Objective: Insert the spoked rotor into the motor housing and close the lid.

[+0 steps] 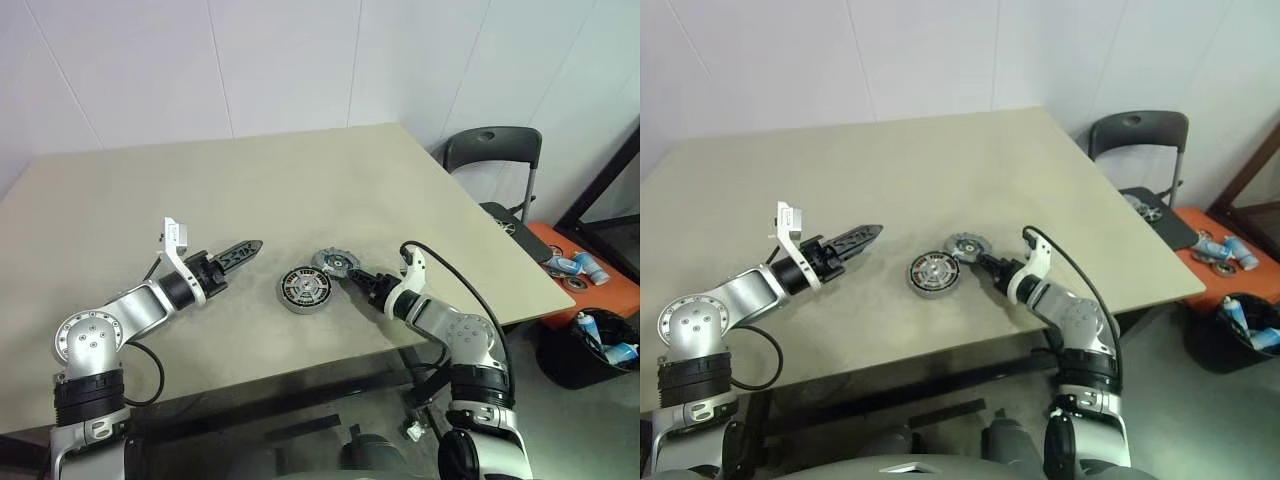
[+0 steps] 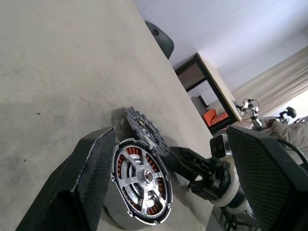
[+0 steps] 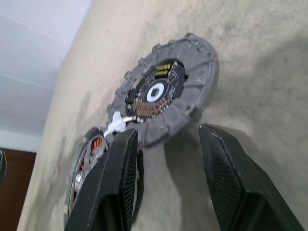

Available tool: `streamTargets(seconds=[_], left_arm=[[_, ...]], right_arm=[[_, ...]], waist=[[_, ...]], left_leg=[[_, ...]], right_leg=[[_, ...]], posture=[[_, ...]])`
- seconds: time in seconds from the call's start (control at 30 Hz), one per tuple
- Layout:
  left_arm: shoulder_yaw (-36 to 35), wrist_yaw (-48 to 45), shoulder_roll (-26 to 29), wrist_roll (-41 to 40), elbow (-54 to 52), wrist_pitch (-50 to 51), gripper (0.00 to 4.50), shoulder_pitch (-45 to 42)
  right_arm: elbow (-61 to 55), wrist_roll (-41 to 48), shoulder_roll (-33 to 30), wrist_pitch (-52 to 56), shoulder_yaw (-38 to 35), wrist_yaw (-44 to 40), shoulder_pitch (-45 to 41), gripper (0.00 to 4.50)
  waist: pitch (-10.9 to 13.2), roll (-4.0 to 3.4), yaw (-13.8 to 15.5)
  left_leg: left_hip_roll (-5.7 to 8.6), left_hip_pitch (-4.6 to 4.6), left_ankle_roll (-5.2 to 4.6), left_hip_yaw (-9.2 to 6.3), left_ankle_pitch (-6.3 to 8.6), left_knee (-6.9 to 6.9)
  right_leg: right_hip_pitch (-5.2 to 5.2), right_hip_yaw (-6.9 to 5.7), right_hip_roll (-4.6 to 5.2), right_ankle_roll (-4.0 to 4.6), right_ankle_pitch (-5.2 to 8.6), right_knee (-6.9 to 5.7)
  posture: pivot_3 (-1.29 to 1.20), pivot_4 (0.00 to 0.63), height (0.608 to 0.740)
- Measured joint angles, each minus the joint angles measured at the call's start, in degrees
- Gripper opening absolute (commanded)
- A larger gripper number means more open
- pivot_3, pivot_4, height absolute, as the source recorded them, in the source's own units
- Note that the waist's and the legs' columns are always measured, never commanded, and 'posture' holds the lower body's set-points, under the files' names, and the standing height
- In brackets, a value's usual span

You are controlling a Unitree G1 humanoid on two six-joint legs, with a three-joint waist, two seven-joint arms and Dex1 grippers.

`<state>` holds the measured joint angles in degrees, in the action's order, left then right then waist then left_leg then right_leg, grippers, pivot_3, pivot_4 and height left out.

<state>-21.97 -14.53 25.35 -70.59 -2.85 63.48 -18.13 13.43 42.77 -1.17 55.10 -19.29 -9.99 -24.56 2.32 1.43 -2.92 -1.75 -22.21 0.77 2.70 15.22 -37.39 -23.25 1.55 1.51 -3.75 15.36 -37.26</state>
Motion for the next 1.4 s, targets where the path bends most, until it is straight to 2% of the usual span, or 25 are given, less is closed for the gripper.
streamTargets(seconds=[0.23,0.33,0.47,0.53,0.73,0.87,1.0,1.07,1.17,1.4], left_arm=[[0.1,-0.1,0.0,0.2,0.0,0.0,3.91,0.0],[0.4,-0.1,0.0,0.5,0.0,0.0,3.91,0.1],[0.4,-0.1,-0.3,1.0,0.0,0.0,3.91,0.5],[0.4,-0.1,-0.4,1.2,0.0,0.0,3.91,0.5],[0.4,-0.3,-0.6,1.4,0.1,-0.1,3.91,0.5],[0.4,-0.3,-0.6,1.6,0.3,-0.1,3.91,0.5],[0.4,-0.4,-0.6,1.9,0.7,-0.2,3.91,0.4],[0.4,-0.6,-0.6,2.0,1.0,-0.2,3.91,0.0],[0.4,-1.0,-0.6,2.5,1.7,-0.2,3.91,-0.3],[0.4,-1.4,-0.6,2.6,1.9,-0.3,3.91,-0.2]], right_arm=[[3.6,-1.5,0.6,-3.2,0.9,-0.7,-1.7,2.11],[3.6,-2.0,1.4,-4.5,1.0,-0.4,-1.8,1.57],[3.9,-2.1,1.9,-5.9,1.1,-0.3,-2.4,0.34],[4.7,-2.1,2.0,-7.4,0.8,-0.5,-3.0,0.02],[6.1,-2.6,1.7,-8.3,1.5,-0.9,-4.0,0.02],[2.3,-5.1,-0.6,-8.3,6.5,-5.0,-2.8,0.02],[-7.9,-9.4,-6.6,-9.1,17.2,-12.4,-0.2,0.02],[-13.1,-13.6,-11.1,-11.0,24.8,-16.3,0.2,0.02],[-17.7,-18.9,-17.4,-15.0,31.4,-21.2,0.7,0.02],[-20.9,-24.2,-23.6,-21.0,34.1,-26.9,2.7,0.02]], waist=[[-0.1,0.08,-1.0],[-0.1,0.12,-1.2],[-0.2,0.20,-1.1],[-0.2,0.16,-1.1],[-0.2,0.18,-1.2],[-0.1,0.10,-1.2],[-0.1,0.06,-1.2],[-0.1,0.06,-1.1],[-0.1,0.06,-0.9],[-0.1,0.10,-0.3]], left_leg=[[-0.01,0.17,0.00,-0.01,0.00,-0.05],[-0.02,0.20,0.00,0.00,0.00,-0.03],[-0.03,0.71,0.02,0.00,0.01,-0.01],[-0.01,0.84,0.03,0.01,0.01,0.00],[-0.04,0.81,0.03,0.00,0.01,0.21],[-0.04,0.70,0.03,0.01,0.01,0.31],[-0.05,0.48,0.03,0.01,0.02,0.42],[-0.06,0.17,0.02,-0.02,0.01,0.37],[0.01,-0.15,0.02,-0.03,0.01,0.32],[0.06,-0.17,0.01,-0.03,0.03,0.30]], right_leg=[[0.20,0.02,0.03,0.01,0.00,0.00],[0.20,0.03,0.03,0.01,-0.01,0.01],[0.71,0.03,0.07,0.10,0.05,0.08],[0.84,0.03,0.15,0.20,0.11,0.13],[0.72,0.13,0.16,0.19,0.10,0.16],[0.57,0.13,0.14,0.14,0.08,0.15],[0.29,0.13,0.09,0.05,0.05,0.15],[0.00,0.10,0.04,0.05,0.05,0.12],[-0.24,0.07,0.03,0.01,0.04,0.15],[-0.23,0.06,0.10,-0.04,0.07,0.18]], posture=[[0.00,0.000,0.740],[0.00,0.000,0.740],[0.00,0.000,0.740],[0.00,0.000,0.740],[0.00,0.000,0.740],[0.00,0.000,0.740],[0.00,0.000,0.740],[0.00,0.000,0.740],[0.00,0.000,0.740],[0.00,0.000,0.740]])
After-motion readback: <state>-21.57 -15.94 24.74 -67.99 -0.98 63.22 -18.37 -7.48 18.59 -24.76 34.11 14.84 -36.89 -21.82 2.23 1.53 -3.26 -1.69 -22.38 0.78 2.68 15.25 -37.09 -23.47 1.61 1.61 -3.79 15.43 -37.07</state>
